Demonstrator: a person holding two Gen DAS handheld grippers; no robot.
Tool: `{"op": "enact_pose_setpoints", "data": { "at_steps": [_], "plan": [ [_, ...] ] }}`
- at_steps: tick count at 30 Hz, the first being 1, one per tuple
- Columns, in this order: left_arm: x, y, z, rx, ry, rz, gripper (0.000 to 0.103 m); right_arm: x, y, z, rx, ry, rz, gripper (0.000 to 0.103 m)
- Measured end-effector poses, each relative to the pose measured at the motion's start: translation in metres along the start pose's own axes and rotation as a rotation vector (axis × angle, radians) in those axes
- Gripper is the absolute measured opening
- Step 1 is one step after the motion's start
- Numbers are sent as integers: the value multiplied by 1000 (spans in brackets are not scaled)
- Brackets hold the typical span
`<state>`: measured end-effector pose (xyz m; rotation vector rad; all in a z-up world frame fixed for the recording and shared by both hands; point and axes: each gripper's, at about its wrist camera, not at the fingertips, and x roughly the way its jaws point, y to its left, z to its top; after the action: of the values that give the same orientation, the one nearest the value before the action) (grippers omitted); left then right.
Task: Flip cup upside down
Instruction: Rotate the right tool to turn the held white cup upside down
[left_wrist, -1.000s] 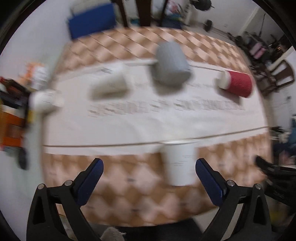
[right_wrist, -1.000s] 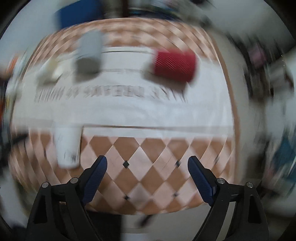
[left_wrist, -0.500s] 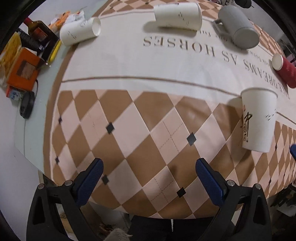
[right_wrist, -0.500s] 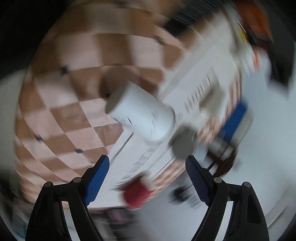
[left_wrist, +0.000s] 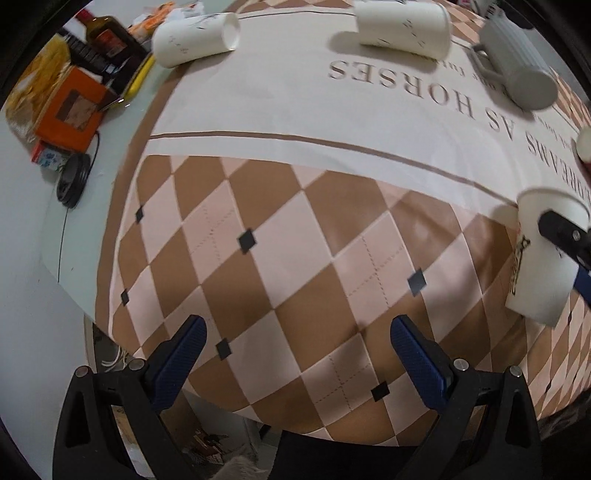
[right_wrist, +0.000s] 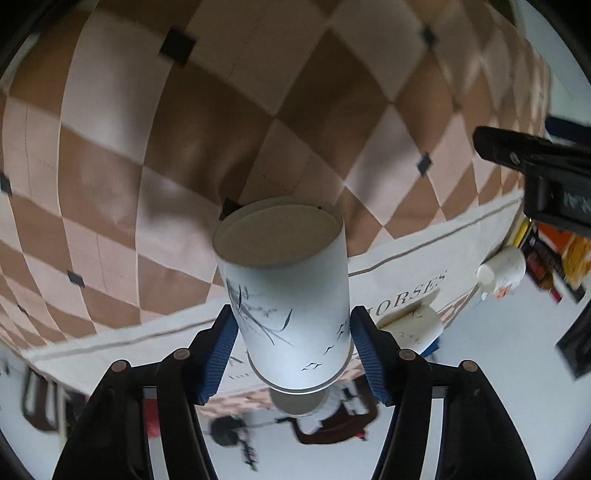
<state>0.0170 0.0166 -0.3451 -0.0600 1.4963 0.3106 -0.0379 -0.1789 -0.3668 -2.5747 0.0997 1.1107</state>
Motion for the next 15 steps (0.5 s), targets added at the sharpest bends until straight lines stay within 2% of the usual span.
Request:
{"op": "enact_pose_setpoints", "data": {
  "at_steps": [4, 8, 12, 15],
  "plan": [
    [-5, 10, 6, -37, -13, 14, 102, 0, -22, -8, 131, -2, 58, 63],
    [-17, 12, 22, -53, -32, 9, 102, 1, -44, -29, 319, 15, 168, 63],
    [-26, 5, 31, -40, -50, 3, 102, 15, -70, -56, 558, 38, 351, 63],
    [-35, -5, 36, -25, -66, 1, 102, 23, -68, -74, 740, 41, 502, 63]
  ]
}}
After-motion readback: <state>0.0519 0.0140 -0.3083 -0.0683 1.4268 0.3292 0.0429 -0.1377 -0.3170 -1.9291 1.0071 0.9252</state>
